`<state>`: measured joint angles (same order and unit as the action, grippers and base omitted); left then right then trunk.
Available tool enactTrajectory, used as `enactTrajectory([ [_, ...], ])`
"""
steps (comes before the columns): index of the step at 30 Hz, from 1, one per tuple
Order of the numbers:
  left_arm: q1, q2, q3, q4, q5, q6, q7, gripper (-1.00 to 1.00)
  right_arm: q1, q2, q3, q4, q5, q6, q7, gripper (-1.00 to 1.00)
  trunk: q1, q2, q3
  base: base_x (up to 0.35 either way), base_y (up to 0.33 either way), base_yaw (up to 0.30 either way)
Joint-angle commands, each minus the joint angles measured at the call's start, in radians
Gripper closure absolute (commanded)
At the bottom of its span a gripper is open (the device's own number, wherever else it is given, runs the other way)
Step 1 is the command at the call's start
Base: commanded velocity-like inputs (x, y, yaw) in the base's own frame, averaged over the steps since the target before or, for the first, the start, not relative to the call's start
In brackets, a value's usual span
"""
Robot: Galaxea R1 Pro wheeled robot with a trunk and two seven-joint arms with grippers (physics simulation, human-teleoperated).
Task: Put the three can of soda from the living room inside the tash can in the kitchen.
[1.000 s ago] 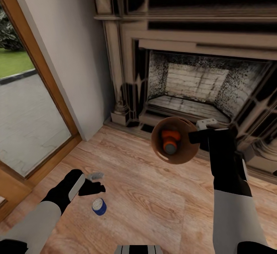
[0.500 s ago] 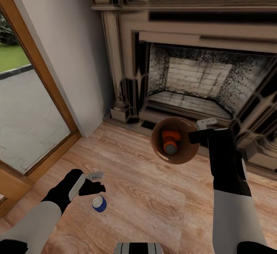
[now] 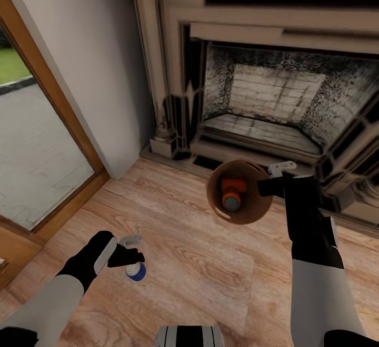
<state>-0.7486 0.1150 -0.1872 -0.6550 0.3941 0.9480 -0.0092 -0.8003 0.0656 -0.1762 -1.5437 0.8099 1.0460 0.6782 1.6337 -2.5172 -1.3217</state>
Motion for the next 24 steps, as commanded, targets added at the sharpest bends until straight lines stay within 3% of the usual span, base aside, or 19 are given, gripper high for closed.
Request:
enactTrajectory([
  [1,0.000,0.000,0.000,0.000,0.000,0.000,0.000,-1.00,0.000,0.000,0.001,-0.001,-0.012,0.001,0.003,1.00,0.000,0.000,-0.004,0.000,0.000,0.000],
  [20,0.000,0.001,0.000,-0.008,0.002,0.000,-0.002,-1.00,0.002,0.000,0.006,-0.003,-0.013,0.001,0.003,1.00,0.000,0.000,-0.004,0.071,0.037,0.000],
  [24,0.000,0.000,0.000,-0.009,0.002,0.000,-0.002,-1.00,0.002,0.000,0.006,-0.003,-0.013,0.001,0.003,1.00,0.002,-0.001,-0.019,0.006,0.004,0.000],
])
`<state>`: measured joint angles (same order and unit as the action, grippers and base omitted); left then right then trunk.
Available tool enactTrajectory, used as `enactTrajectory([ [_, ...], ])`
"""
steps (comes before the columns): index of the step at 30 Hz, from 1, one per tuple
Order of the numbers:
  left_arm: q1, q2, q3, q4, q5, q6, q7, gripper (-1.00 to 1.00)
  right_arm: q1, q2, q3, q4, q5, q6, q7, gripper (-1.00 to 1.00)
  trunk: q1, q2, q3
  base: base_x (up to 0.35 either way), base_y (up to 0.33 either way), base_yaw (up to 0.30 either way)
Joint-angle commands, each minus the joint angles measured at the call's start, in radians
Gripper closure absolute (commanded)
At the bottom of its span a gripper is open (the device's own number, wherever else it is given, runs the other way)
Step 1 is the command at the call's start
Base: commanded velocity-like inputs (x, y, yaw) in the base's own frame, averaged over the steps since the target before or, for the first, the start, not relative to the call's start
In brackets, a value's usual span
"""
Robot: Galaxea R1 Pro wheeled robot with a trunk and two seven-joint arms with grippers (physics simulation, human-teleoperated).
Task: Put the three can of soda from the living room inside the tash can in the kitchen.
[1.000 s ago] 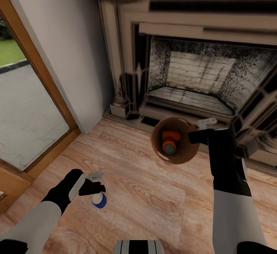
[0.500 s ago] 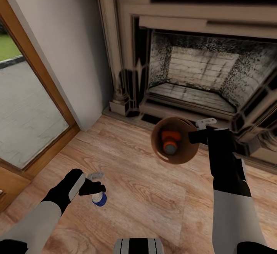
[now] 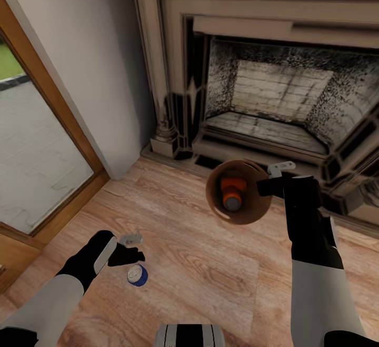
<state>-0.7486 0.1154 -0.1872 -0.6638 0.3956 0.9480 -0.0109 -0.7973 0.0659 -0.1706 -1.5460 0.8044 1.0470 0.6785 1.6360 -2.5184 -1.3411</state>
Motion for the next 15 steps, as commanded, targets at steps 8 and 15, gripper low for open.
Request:
enactTrajectory([
  [8,0.000,0.000,0.000,0.000,0.000,0.000,-0.001,-1.00,0.000,0.000,0.001,-0.001,-0.008,0.000,0.003,1.00,0.003,-0.002,-0.027,0.000,0.000,0.000],
  [15,0.000,0.001,0.000,-0.022,0.000,0.000,-0.001,-1.00,0.002,0.000,0.025,-0.001,-0.007,0.000,0.003,1.00,0.003,-0.002,-0.027,0.003,0.000,0.000],
])
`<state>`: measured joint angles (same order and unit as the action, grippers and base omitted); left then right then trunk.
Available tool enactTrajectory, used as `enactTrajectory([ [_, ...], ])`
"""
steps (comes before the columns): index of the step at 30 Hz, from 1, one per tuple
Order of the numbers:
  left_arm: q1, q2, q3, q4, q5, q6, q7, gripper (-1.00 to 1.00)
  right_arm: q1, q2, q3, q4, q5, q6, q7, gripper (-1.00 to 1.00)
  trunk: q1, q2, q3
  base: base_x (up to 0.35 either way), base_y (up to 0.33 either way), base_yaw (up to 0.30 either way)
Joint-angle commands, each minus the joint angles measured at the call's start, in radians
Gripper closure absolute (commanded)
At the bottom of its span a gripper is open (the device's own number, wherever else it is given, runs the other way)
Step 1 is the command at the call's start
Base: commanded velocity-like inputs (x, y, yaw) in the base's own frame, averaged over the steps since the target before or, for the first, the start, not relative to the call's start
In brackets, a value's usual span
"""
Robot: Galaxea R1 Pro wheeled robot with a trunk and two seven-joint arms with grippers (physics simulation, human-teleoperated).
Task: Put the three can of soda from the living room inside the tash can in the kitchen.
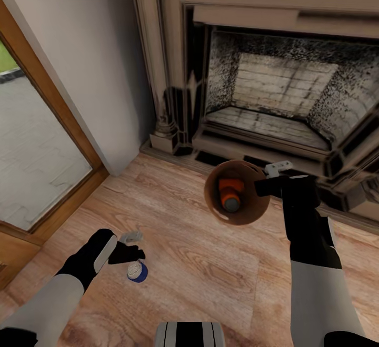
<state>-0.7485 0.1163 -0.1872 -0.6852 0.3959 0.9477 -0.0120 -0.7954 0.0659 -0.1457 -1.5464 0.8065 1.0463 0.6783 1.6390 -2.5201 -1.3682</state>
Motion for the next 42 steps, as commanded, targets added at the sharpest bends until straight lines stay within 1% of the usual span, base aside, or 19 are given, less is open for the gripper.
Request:
enactTrajectory([
  [1,0.000,0.000,0.000,-0.002,0.000,0.000,0.000,-1.00,0.000,0.000,0.003,0.000,-0.008,0.001,0.003,1.00,0.000,0.000,0.000,0.129,0.000,0.000],
  [9,0.001,0.000,0.000,-0.008,0.000,0.000,0.001,-1.00,0.001,0.000,0.003,0.000,-0.008,0.001,0.003,1.00,0.000,0.000,0.000,0.079,0.000,0.000],
  [14,0.001,0.000,0.000,-0.008,0.000,0.000,0.001,-1.00,0.000,-0.001,0.002,-0.001,-0.009,0.001,0.003,1.00,0.002,-0.001,-0.019,0.006,0.000,0.000],
  [19,0.001,0.000,0.000,-0.007,0.000,0.000,0.001,-1.00,-0.015,-0.010,-0.003,-0.018,-0.009,0.001,0.007,1.00,0.004,-0.002,-0.039,0.000,0.000,0.000],
  [21,0.001,0.000,0.000,-0.007,0.000,0.000,0.000,-1.00,-0.022,-0.017,-0.004,-0.023,-0.009,0.001,0.009,1.00,0.005,-0.003,-0.046,0.000,0.000,0.000],
  [23,0.001,0.000,0.000,-0.007,0.000,0.000,0.000,-1.00,-0.025,-0.032,-0.005,-0.026,-0.010,0.001,0.010,1.00,0.006,-0.003,-0.054,0.000,0.000,0.000],
  [25,0.001,0.000,0.000,-0.007,0.000,0.000,0.001,-1.00,-0.030,-0.057,-0.007,-0.028,-0.013,0.001,0.011,1.00,0.007,-0.004,-0.062,0.000,0.000,0.000],
  [30,0.001,0.000,0.000,-0.007,0.000,0.000,0.000,-1.00,-0.053,-0.099,-0.010,-0.029,-0.014,0.001,0.028,1.00,0.009,-0.005,-0.081,0.000,0.000,0.000],
  [32,0.001,0.000,0.000,-0.007,0.000,0.000,0.000,-1.00,-0.055,-0.108,-0.010,-0.029,-0.014,0.001,0.034,1.00,0.010,-0.005,-0.089,0.000,0.000,0.000],
  [34,0.001,0.000,0.000,-0.007,0.000,0.000,0.000,-1.00,-0.065,-0.123,-0.012,-0.028,-0.014,0.001,0.043,1.00,0.011,-0.006,-0.097,0.000,0.000,0.000],
  [35,0.001,0.000,0.000,-0.007,0.000,0.000,0.001,-1.00,-0.070,-0.129,-0.013,-0.028,-0.015,0.001,0.049,1.00,0.011,-0.006,-0.097,0.000,0.000,0.000],
  [42,0.001,0.000,0.000,-0.008,0.000,0.000,0.000,-1.00,-0.075,-0.135,-0.015,-0.028,-0.013,0.001,0.061,1.00,0.011,-0.006,-0.097,0.000,0.000,0.000],
])
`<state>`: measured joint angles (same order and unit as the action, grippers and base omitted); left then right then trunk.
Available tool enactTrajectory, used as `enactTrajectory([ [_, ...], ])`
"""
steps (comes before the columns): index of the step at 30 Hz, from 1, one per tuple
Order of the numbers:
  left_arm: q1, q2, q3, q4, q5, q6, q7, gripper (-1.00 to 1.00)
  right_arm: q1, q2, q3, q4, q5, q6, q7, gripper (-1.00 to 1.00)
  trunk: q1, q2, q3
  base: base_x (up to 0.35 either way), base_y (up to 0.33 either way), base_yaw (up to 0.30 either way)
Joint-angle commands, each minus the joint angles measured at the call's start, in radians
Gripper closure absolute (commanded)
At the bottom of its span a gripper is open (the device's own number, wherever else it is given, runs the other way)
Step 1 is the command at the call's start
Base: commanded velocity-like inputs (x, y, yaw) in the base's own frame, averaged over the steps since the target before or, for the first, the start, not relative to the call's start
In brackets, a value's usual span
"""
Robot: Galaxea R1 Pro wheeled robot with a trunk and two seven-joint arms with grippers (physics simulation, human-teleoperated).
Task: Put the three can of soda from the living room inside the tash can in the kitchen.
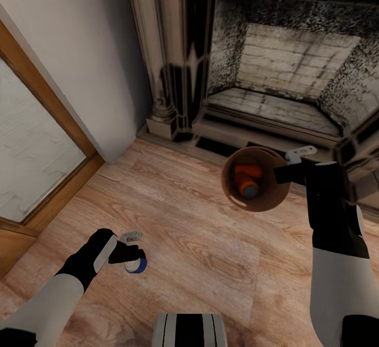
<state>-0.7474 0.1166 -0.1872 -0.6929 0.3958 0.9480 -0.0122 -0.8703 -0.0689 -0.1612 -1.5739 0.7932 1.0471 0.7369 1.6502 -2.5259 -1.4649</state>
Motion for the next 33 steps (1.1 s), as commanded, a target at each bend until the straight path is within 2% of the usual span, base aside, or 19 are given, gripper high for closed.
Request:
enactTrajectory([
  [1,0.000,0.000,0.000,0.000,0.000,0.000,0.000,-1.00,-0.001,-0.002,-0.001,0.000,0.001,0.000,0.003,1.00,0.000,0.000,0.000,0.000,0.000,0.000],
  [6,0.000,-0.001,0.000,0.000,0.000,0.000,0.001,-1.00,-0.001,-0.030,0.000,0.000,0.001,0.000,0.004,1.00,0.001,-0.001,-0.012,0.000,0.000,0.000],
  [10,-0.001,-0.002,0.000,-0.001,0.000,0.000,0.002,-1.00,0.000,-0.039,0.000,0.000,0.001,0.000,0.004,1.00,0.003,-0.002,-0.027,0.000,0.000,0.000],
  [12,0.000,-0.007,-0.001,-0.001,0.000,0.000,0.002,-1.00,0.001,-0.040,0.002,0.001,0.001,0.000,0.004,1.00,0.004,-0.002,-0.035,0.000,0.000,0.000],
  [20,0.000,-0.012,-0.003,-0.001,0.000,0.000,0.001,-1.00,0.002,-0.039,0.012,0.003,0.001,0.000,0.005,1.00,0.004,-0.002,-0.035,0.000,0.000,0.000],
  [23,0.000,-0.012,-0.003,-0.001,0.000,0.000,0.001,-1.00,0.002,-0.036,0.016,0.003,0.001,0.000,0.005,1.00,0.005,-0.003,-0.046,0.000,0.000,0.000],
  [30,0.000,-0.012,-0.003,0.000,-0.001,0.000,0.001,-1.00,0.002,-0.034,0.017,0.003,0.002,0.000,0.005,1.00,0.005,-0.003,-0.046,0.000,0.000,0.000],
  [31,0.000,-0.012,-0.003,0.000,-0.001,0.000,0.002,1.00,0.002,-0.033,0.016,0.003,0.002,0.000,0.005,1.00,0.005,-0.003,-0.046,0.000,0.000,0.000],
  [33,0.000,-0.012,-0.003,0.000,-0.001,0.000,0.002,1.00,0.002,-0.033,0.016,0.003,0.003,0.000,0.004,1.00,0.005,-0.003,-0.046,0.000,0.000,0.000],
])
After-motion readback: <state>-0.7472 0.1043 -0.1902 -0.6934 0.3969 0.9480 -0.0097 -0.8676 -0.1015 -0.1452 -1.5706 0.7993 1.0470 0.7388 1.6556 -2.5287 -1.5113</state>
